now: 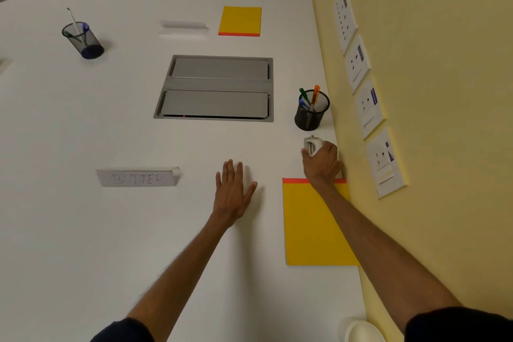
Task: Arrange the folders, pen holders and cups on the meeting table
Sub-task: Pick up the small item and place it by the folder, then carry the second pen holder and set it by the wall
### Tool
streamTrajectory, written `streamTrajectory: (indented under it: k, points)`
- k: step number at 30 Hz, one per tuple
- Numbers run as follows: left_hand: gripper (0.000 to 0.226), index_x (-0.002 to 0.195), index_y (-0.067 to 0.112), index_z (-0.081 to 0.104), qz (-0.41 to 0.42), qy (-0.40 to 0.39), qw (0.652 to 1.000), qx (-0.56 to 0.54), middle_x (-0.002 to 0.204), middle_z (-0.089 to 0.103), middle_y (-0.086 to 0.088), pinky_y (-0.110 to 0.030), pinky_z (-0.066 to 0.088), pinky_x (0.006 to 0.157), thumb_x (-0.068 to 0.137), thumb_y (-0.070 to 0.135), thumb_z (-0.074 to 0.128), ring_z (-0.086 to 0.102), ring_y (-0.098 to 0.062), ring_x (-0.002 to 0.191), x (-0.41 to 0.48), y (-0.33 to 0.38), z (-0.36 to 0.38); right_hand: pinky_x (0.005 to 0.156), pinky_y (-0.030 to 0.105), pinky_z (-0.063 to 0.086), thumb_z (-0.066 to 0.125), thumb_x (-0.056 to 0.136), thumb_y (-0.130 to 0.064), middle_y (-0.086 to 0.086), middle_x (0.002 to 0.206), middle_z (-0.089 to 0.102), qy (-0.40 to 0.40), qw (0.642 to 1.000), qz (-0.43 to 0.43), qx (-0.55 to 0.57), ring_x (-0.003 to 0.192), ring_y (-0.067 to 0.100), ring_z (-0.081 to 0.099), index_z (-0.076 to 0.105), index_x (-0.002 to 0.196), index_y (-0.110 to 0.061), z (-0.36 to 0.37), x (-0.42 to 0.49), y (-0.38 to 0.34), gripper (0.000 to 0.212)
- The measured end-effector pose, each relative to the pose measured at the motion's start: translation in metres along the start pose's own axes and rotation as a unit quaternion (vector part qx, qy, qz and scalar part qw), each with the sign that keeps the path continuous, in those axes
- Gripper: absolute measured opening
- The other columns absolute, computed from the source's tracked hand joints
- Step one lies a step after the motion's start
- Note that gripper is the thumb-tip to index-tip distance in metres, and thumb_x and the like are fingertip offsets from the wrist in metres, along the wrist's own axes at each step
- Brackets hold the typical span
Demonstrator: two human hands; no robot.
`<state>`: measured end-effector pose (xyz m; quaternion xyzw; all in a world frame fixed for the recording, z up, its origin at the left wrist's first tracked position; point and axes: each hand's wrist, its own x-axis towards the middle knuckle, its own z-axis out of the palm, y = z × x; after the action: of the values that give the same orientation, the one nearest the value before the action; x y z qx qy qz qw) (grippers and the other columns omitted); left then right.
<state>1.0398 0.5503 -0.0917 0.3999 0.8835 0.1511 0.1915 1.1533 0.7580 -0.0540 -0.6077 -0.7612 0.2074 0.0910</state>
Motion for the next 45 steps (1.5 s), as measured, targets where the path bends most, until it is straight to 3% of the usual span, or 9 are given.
streamTrajectory:
  k: [4,10,18,26,33,45]
  points:
    - [0.073,0.156,0.013,0.001,-0.001,0.021,1.0,-0.015,0.164,-0.008,-0.012,-0.043,-0.004,0.124,0.101,0.054,0.025,-0.013,-0.023,0.151,-0.016,0.01,-0.027,0.1,0.052,0.041,0.062,0.09,-0.048,0.013,0.142,0.044,-0.013,1.0,-0.018,0.009,0.132,0.03,0.042,0.042,0.138,-0.008,-0.013,-0.028,-0.016,0.066]
    - [0.072,0.156,0.013,0.001,-0.008,0.043,0.999,-0.009,0.165,-0.004,-0.007,-0.042,-0.005,0.124,0.101,0.054,0.021,-0.011,-0.018,0.152,-0.052,0.018,-0.067,0.1,0.046,0.04,0.062,0.092,-0.043,0.009,0.133,0.053,-0.04,0.988,-0.114,0.096,0.127,0.026,0.047,0.055,0.126,-0.012,-0.031,-0.082,-0.05,0.047]
    - [0.066,0.156,0.017,0.008,-0.07,0.106,0.991,-0.05,0.165,-0.006,-0.001,-0.043,0.0,0.124,0.102,0.053,0.021,-0.007,-0.017,0.152,-0.13,0.01,-0.107,0.105,0.042,0.036,0.055,0.096,-0.041,0.005,0.136,0.052,-0.11,0.964,-0.208,0.123,0.127,0.022,0.048,0.055,0.125,-0.014,-0.043,-0.16,-0.111,0.04]
    - [0.062,0.157,0.017,0.007,-0.156,0.188,0.967,-0.074,0.165,-0.002,-0.001,-0.045,0.005,0.123,0.104,0.046,0.022,-0.001,-0.018,0.153,-0.194,-0.035,-0.164,0.106,0.045,0.035,0.049,0.099,-0.041,0.004,0.134,0.054,-0.171,0.925,-0.315,0.125,0.129,0.022,0.045,0.056,0.124,-0.014,-0.058,-0.222,-0.169,0.037]
    - [0.057,0.156,0.015,0.014,-0.182,0.256,0.948,-0.048,0.165,-0.001,-0.001,-0.047,0.008,0.123,0.105,0.04,0.021,-0.002,-0.018,0.153,-0.254,-0.083,-0.226,0.108,0.043,0.033,0.05,0.099,-0.04,0.002,0.134,0.054,-0.203,0.881,-0.41,0.122,0.13,0.022,0.045,0.055,0.125,-0.014,-0.069,-0.296,-0.226,0.038]
    - [0.052,0.156,0.01,0.011,-0.191,0.294,0.937,0.002,0.165,0.005,-0.006,-0.048,0.016,0.123,0.107,0.028,0.02,0.001,-0.022,0.153,-0.389,-0.192,-0.3,0.106,0.042,0.035,0.05,0.099,-0.041,0.001,0.129,0.058,-0.17,0.843,-0.485,0.156,0.127,0.021,0.047,0.057,0.124,-0.016,-0.07,-0.462,-0.293,0.036]
